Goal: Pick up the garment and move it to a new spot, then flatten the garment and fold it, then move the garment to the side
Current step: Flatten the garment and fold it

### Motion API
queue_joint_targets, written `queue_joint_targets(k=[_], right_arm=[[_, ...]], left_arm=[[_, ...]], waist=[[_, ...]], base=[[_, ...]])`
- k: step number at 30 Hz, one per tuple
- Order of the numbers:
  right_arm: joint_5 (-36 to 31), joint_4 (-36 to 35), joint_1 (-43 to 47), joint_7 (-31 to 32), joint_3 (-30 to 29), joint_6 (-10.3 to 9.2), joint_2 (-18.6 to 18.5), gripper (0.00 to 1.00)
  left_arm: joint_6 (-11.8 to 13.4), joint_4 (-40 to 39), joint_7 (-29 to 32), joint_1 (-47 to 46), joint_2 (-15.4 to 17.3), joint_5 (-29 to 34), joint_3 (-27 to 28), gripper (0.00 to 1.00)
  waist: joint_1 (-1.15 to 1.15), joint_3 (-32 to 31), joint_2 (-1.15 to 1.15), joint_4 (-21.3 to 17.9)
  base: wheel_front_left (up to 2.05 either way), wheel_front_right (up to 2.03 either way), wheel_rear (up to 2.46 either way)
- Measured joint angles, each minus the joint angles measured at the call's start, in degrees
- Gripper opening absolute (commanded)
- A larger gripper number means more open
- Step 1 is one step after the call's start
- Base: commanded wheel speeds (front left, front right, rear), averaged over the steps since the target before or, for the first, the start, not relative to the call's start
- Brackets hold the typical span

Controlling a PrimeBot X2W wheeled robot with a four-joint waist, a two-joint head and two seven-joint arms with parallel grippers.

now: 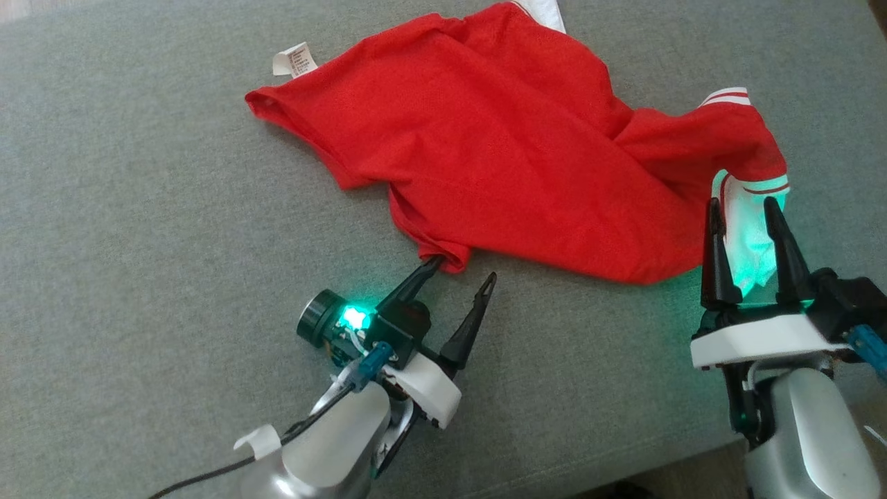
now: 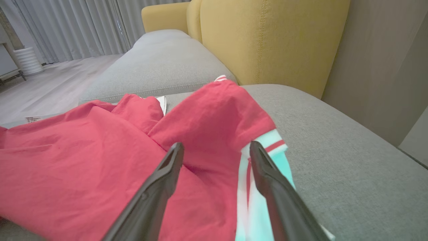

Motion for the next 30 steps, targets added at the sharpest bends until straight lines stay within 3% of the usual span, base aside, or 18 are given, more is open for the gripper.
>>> queue_joint_targets(k=[10,11,13,14,21,30], right_arm=[[0.65,1.13,-0.07,0.0,0.65,0.0,0.0,1.0],[0.89,1.24,-0.15,0.0,0.74,0.0,0.0,1.0],[1.05,1.38,-0.31,-0.01,0.73,0.0,0.0,1.0],[1.05,1.43,-0.38,-0.01,0.73,0.0,0.0,1.0],[1.04,2.25,0.05,-0.01,-1.24,0.0,-0.01,1.0],[1.0,3.91,4.5,0.0,-1.75,0.0,-0.01,1.0]], left_arm=[[1.72,0.58,-0.25,-0.45,-0.16,1.19,0.96,1.0],[1.72,1.01,-0.25,-0.65,-0.21,1.15,0.94,0.84],[1.72,1.31,-0.25,-0.75,-0.25,1.0,0.92,0.4],[1.72,1.36,-0.25,-0.77,-0.25,0.92,0.9,0.02],[1.37,-2.74,-0.24,-0.35,-0.05,0.62,0.81,0.0],[1.13,-10.99,-0.24,9.12,-0.01,-1.07,0.92,0.0]], waist=[[0.0,0.51,0.0,-0.33],[0.0,0.51,0.0,-0.42],[0.0,0.53,0.0,-0.54],[0.0,0.51,0.0,-0.55],[0.0,-1.19,0.0,1.83],[-0.01,-6.43,0.0,10.62]], base=[[0.0,0.0,0.0],[0.0,0.0,0.0],[0.0,0.0,0.0],[0.0,0.0,0.0],[0.0,0.0,0.0],[0.0,0.0,0.0]])
